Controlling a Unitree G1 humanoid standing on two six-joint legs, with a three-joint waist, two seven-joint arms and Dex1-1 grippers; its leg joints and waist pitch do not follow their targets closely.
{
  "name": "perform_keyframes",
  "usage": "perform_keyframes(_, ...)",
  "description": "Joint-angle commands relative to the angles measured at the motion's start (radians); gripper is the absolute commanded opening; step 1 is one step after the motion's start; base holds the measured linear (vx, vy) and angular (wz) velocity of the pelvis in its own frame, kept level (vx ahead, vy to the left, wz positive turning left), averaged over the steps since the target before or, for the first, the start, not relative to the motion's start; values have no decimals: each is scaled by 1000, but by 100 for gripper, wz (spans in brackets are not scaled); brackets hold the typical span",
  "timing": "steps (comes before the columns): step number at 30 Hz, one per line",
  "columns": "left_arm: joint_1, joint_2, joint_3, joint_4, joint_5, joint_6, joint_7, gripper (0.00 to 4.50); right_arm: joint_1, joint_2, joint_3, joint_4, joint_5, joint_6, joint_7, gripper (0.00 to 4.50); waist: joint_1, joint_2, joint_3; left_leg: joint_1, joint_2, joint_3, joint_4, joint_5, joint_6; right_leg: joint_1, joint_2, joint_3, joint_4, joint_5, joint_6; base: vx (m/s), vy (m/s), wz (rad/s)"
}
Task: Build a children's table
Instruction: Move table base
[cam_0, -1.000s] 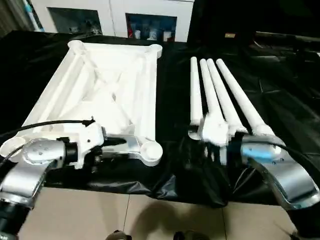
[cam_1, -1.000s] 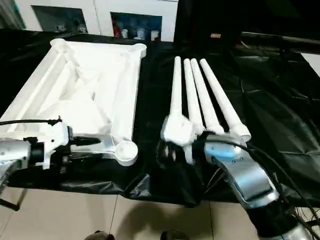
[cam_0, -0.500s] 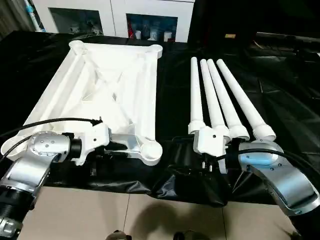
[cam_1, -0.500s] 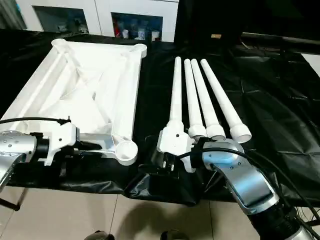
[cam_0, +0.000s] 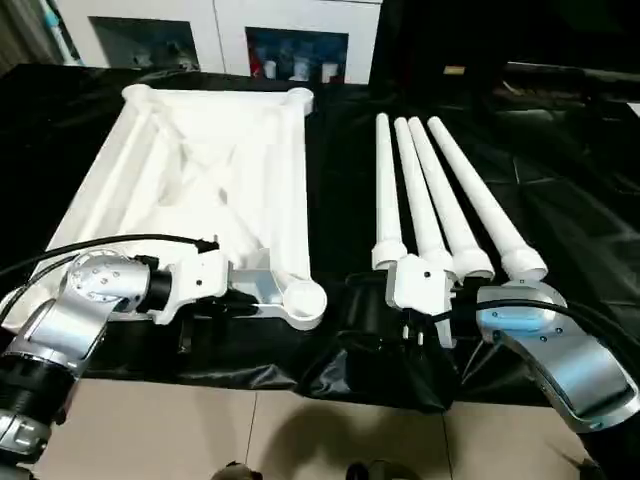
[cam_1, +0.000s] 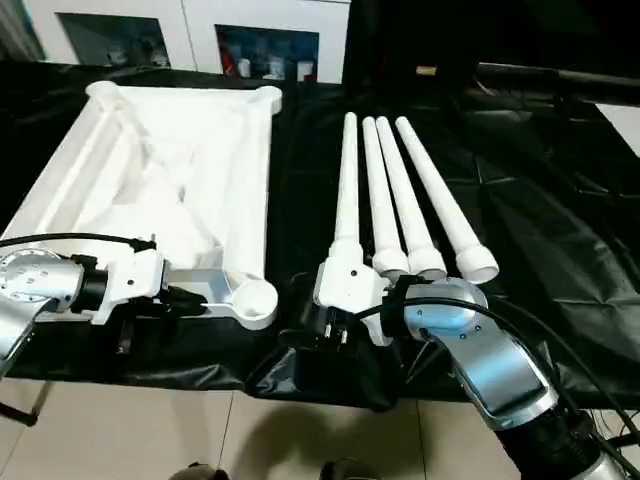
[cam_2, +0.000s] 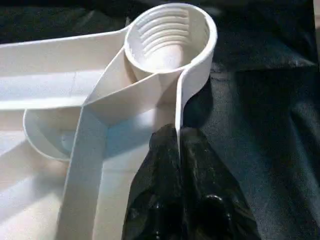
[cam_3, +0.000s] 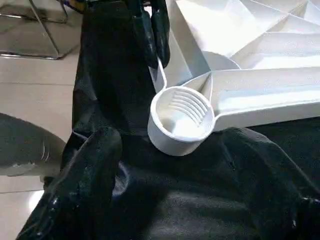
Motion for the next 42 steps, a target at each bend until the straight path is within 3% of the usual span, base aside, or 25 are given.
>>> perform_keyframes(1,11,18,-17,38,45,7,12,1,-2,-6,-1,-25,-7,10,-4,350,7,15,-62,-1,54,-13,-67,1,65,69,-96,61,-52,123,-289,0,0,0)
perform_keyframes(6,-42,-12,-6,126,100,-26,133,1,-14,7,-4,-16,-14,8,-19,350,10,17,-58,3,55,-12,-69,-51,50,66,-96,61,-62,38,-282,0,0,0)
perform_keyframes(12,-98,-36,-11,193,160,-90,218,1,-20,12,-7,-12,-19,9,-26,350,8,14,-56,-1,54,-15,-72,-75,26,66,-97,62,-73,-66,-237,0,0,0)
perform_keyframes(20,-164,-65,-4,287,187,-187,311,1,-26,18,-16,-1,-34,6,-54,350,11,17,-64,-3,52,-15,-67,-12,43,67,-93,60,-56,105,-268,0,0,0)
perform_keyframes(26,-171,-95,20,299,136,-262,275,1,-28,20,-20,2,-34,4,-59,350,13,17,-63,-1,54,-14,-68,-27,42,67,-96,61,-58,98,-272,0,0,0)
perform_keyframes(30,-164,-102,16,292,112,-296,240,1,-26,21,-21,-1,-38,5,-62,350,17,19,-66,-1,56,-13,-67,-4,52,67,-97,61,-51,161,-288,0,0,0)
perform_keyframes(36,-148,-101,19,281,95,-287,231,1,-22,19,-21,-3,-37,7,-64,350,24,18,-65,1,58,-13,-68,-25,45,66,-99,61,-53,125,-281,0,0,0)
perform_keyframes(37,-141,-102,28,275,75,-271,215,29,-21,20,-22,-4,-35,11,-64,350,24,17,-65,1,58,-12,-69,-26,43,66,-98,61,-53,122,-280,0,0,0)
perform_keyframes(42,-124,-88,73,252,17,-266,179,66,-15,29,-35,-14,-9,35,-66,350,28,15,-65,1,58,-11,-69,-30,37,65,-99,61,-54,110,-280,0,0,0)
